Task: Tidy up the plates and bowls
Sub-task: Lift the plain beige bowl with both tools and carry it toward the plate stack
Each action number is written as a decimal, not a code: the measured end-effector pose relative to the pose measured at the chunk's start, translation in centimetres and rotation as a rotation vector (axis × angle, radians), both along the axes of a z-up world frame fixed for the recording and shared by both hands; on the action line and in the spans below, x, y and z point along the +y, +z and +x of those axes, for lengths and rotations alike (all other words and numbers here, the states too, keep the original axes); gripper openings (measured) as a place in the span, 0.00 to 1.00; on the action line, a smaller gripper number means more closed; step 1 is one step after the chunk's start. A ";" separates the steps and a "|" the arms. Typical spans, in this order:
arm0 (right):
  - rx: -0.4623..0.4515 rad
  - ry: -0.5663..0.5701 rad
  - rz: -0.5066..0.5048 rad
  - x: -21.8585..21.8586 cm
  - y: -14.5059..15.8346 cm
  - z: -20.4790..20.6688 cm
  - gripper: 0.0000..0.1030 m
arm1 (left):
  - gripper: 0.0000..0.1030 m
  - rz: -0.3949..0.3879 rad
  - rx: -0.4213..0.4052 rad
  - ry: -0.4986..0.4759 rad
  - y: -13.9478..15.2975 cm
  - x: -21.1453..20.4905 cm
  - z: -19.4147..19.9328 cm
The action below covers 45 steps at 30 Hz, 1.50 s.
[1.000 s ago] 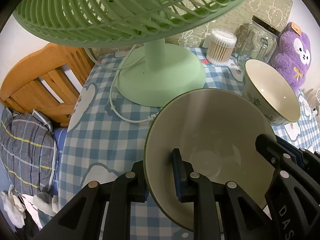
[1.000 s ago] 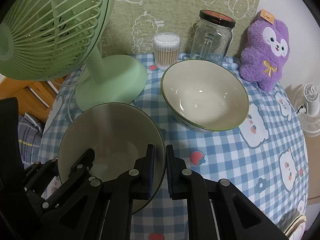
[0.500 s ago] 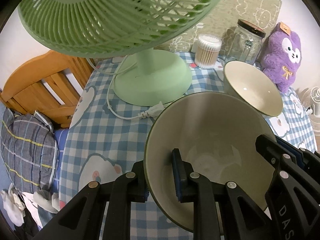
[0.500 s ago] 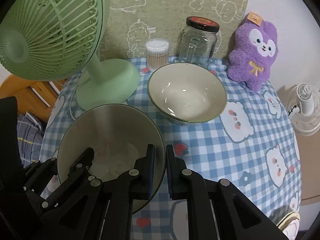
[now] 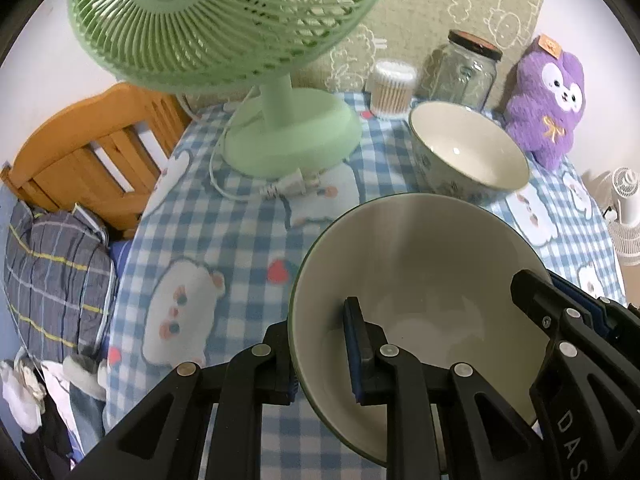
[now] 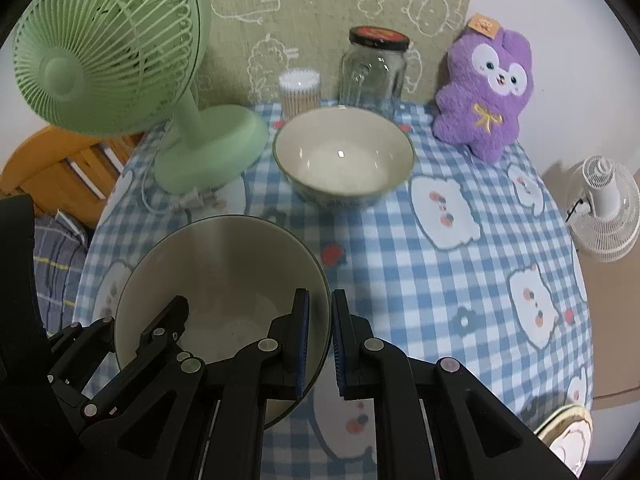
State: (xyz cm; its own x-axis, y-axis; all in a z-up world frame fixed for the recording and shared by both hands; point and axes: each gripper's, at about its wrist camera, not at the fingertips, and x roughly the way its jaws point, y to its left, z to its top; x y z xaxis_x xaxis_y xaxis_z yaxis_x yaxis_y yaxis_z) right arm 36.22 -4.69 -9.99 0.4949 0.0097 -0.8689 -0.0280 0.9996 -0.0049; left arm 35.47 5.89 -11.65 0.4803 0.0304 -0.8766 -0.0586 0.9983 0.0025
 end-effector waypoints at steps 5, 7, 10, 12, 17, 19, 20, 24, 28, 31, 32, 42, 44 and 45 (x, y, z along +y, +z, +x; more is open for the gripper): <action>0.024 0.003 -0.010 -0.9 -0.7 -1.8 0.13 | 0.16 -0.009 0.027 0.003 -1.0 -0.8 -1.9; 0.033 0.005 -0.012 -1.2 -1.0 -2.2 0.13 | 0.16 -0.011 0.035 0.003 -1.2 -1.1 -2.4; 0.045 0.004 -0.011 -1.5 -1.3 -2.8 0.13 | 0.16 -0.011 0.041 0.004 -1.6 -1.6 -3.0; 0.050 0.004 -0.011 -1.7 -1.4 -3.0 0.13 | 0.16 -0.011 0.046 0.006 -1.7 -1.8 -3.4; 0.062 0.001 -0.006 -2.0 -2.0 -3.6 0.13 | 0.16 -0.009 0.064 0.009 -2.3 -2.0 -4.0; 0.067 -0.001 -0.004 -2.0 -2.1 -3.5 0.13 | 0.16 -0.006 0.061 0.010 -2.4 -2.1 -4.2; 0.068 -0.001 -0.002 -2.0 -2.2 -3.6 0.13 | 0.17 -0.006 0.063 0.011 -2.4 -2.1 -4.3; 0.074 0.000 0.011 -2.0 -2.1 -3.7 0.13 | 0.23 0.024 0.057 0.019 -2.2 -2.1 -4.4; 0.081 -0.002 0.010 -1.9 -2.0 -3.6 0.13 | 0.19 0.031 0.059 0.008 -2.0 -2.1 -4.6; 0.088 -0.006 0.010 -2.0 -2.1 -3.7 0.14 | 0.18 0.041 0.062 -0.007 -2.0 -2.2 -4.6; 0.088 -0.006 0.008 -2.0 -2.1 -3.7 0.14 | 0.17 0.042 0.062 -0.012 -1.9 -2.2 -4.6; 0.057 -0.008 0.006 -2.6 -0.5 -4.5 0.14 | 0.17 0.042 0.053 -0.025 -0.8 -2.6 -5.1; 0.051 -0.010 0.008 -2.8 0.0 -4.8 0.14 | 0.17 0.042 0.049 -0.025 -0.3 -2.9 -5.3; 0.047 -0.011 0.010 -2.9 0.3 -5.0 0.14 | 0.17 0.043 0.046 -0.025 0.0 -2.9 -5.4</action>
